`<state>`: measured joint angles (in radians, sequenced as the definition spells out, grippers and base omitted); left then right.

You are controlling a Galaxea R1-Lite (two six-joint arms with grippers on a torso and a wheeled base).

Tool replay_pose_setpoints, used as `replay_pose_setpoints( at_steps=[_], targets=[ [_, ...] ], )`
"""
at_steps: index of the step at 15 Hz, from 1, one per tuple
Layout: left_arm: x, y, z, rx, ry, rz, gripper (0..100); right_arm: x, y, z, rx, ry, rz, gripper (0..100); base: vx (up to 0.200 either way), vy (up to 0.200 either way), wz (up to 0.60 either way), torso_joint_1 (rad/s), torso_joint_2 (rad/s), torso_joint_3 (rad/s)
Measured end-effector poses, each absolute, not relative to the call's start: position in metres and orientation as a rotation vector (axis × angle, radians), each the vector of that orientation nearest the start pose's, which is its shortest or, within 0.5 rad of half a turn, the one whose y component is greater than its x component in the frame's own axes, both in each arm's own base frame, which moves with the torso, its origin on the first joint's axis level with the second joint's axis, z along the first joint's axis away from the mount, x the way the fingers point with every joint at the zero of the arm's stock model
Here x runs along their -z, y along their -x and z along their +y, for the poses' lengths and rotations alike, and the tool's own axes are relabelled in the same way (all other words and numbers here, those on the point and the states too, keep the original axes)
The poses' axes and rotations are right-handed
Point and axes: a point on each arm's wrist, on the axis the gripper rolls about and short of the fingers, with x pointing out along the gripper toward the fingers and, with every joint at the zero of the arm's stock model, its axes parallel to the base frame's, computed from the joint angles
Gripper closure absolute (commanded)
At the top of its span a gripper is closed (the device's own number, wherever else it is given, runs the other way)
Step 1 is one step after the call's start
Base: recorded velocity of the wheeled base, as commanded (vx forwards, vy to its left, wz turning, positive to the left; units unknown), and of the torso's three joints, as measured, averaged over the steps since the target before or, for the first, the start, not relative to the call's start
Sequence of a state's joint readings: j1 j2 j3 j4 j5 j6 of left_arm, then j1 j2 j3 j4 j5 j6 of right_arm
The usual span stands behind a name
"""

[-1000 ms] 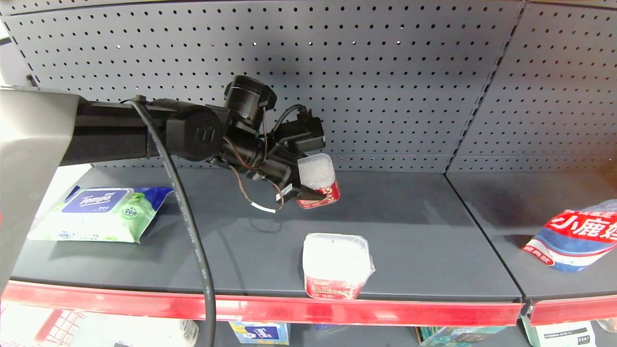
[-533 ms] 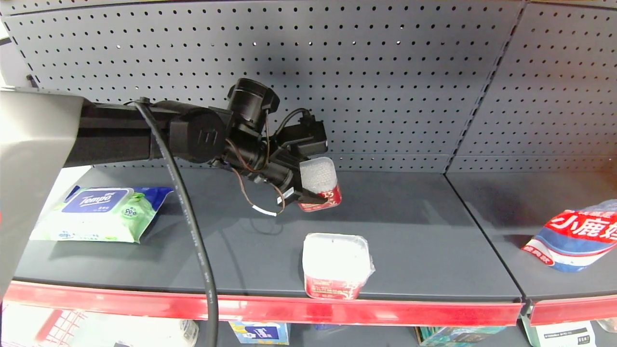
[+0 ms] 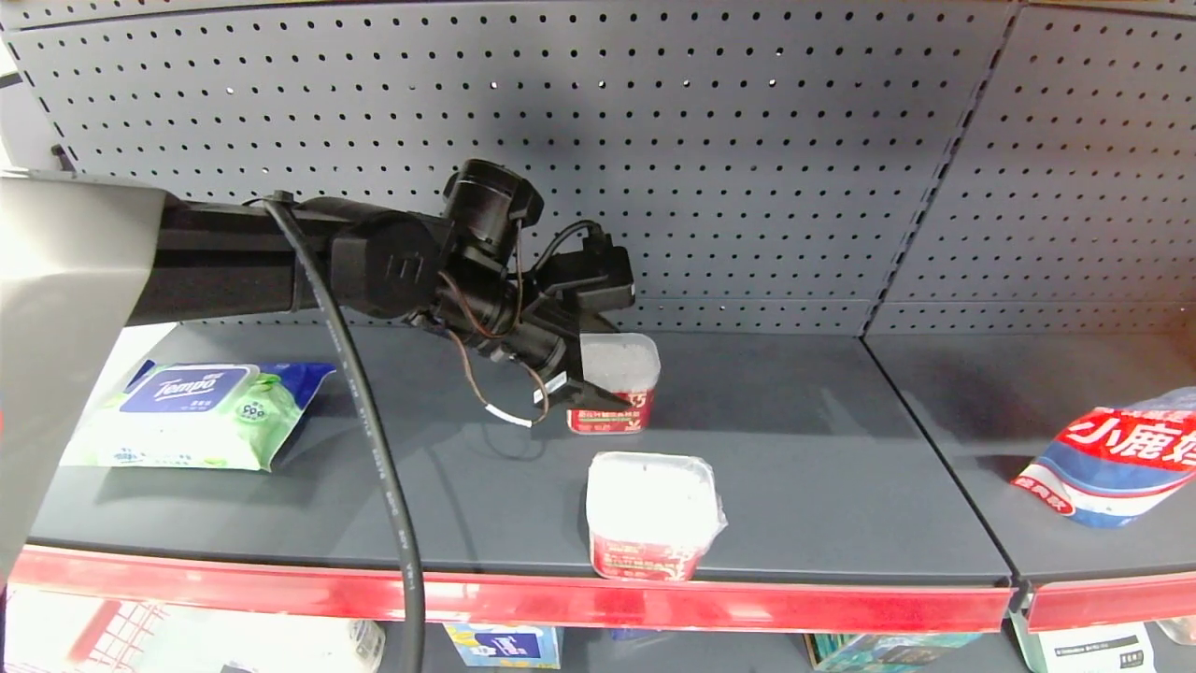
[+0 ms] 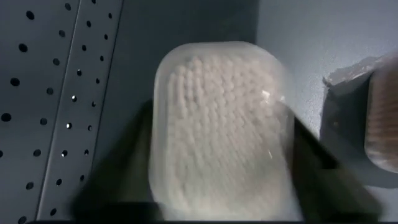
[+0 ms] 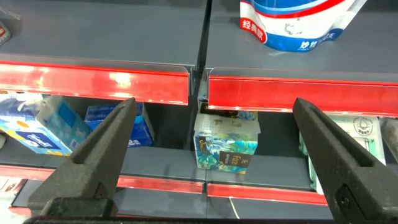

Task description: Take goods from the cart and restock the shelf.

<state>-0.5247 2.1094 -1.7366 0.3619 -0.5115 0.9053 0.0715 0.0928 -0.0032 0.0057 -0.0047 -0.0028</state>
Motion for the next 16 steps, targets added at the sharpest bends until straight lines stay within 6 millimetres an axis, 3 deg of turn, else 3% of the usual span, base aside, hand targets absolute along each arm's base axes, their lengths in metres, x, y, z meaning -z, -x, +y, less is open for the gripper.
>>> replay_pose_setpoints(
  at_steps=[5,11,16],
  targets=[
    [-0.194,-0.356,-0.214,1.243,-0.786,0.304,0,-0.078,0.016,-0.001,-0.068,0.006,0.095,0,0.000,0.000,0.00,0.000,0.00,0.000],
    [-0.193,-0.352,-0.179,1.190,-0.770,0.364,0,-0.078,0.016,-0.001,-0.067,0.006,0.095,0,0.000,0.000,0.00,0.000,0.00,0.000],
    [-0.195,-0.352,-0.178,1.185,-0.769,0.356,0,-0.078,0.016,-0.001,-0.067,0.007,0.095,0,0.000,0.000,0.00,0.000,0.00,0.000]
  ],
)
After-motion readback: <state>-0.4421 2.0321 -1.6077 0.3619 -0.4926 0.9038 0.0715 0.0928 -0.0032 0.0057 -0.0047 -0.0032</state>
